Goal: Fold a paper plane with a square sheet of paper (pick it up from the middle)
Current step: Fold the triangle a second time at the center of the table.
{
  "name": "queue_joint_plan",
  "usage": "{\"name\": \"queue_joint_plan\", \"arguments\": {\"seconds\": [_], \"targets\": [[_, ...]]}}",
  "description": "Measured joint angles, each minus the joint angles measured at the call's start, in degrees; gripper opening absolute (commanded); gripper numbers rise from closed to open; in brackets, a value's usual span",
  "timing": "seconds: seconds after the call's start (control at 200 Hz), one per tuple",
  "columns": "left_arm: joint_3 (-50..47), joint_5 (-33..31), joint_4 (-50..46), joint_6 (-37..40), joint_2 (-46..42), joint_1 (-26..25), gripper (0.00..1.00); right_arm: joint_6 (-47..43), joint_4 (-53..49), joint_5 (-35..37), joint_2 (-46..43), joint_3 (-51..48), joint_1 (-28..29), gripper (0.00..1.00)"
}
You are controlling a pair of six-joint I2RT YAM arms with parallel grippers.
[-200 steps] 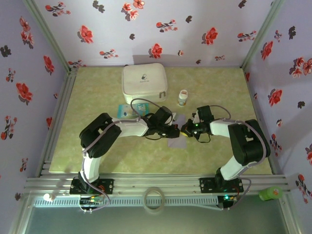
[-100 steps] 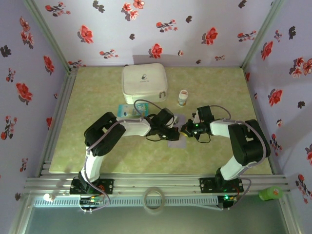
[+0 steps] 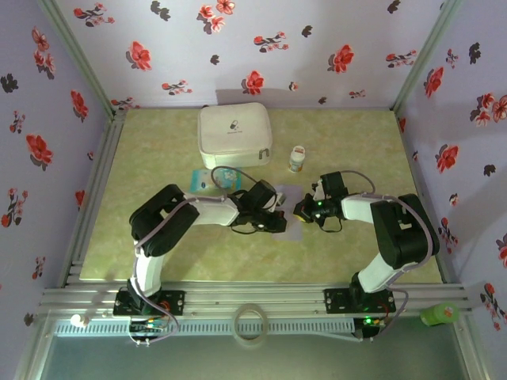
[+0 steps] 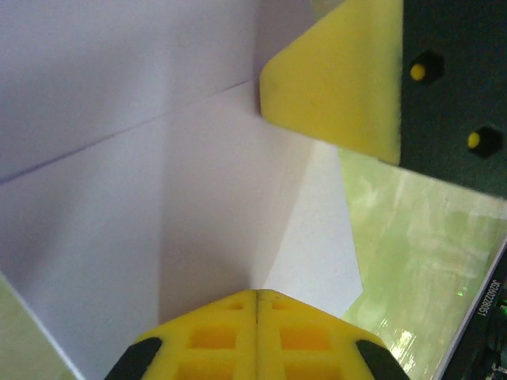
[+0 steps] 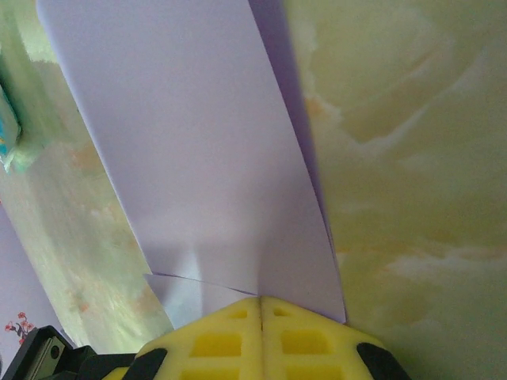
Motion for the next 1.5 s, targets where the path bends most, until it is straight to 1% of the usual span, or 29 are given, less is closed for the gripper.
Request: {"name": "queue_joint_plan", "arguments": {"seconds": [0.445,0.83,0.965,1.23,1.42,1.5], "targets": [[-8.79,0.02,4.13,-2.23,-5.44,0.22,0.02,-0.46,-0.24,0.00,0.04,0.11,0.00,0.00],[-12.48,-0.66,0.15,-2.03,-10.34,0.22,0.00,-1.01,-0.59,0.00,0.04,0.28,-0.04,0.00],[-11.08,-1.27,-0.44,-1.73,-10.51,0.22,0.00,-1.01,-0.66,0.00,0.04,0.33,-0.09,0.00],[-4.15,-2.36,-0.42,-0.46,-9.29,0.22,0.00,-1.01,-0.66,0.00,0.04,0.33,-0.11,0.00],[0.81,-2.56,-0.42,-0.26,-5.01,0.24,0.00,-0.98,-0.66,-0.02,0.04,0.35,-0.11,0.00],[1.29,-2.56,-0.46,-0.26,-3.52,0.35,0.00,-0.96,-0.66,-0.15,0.04,0.37,-0.11,0.00]]}}
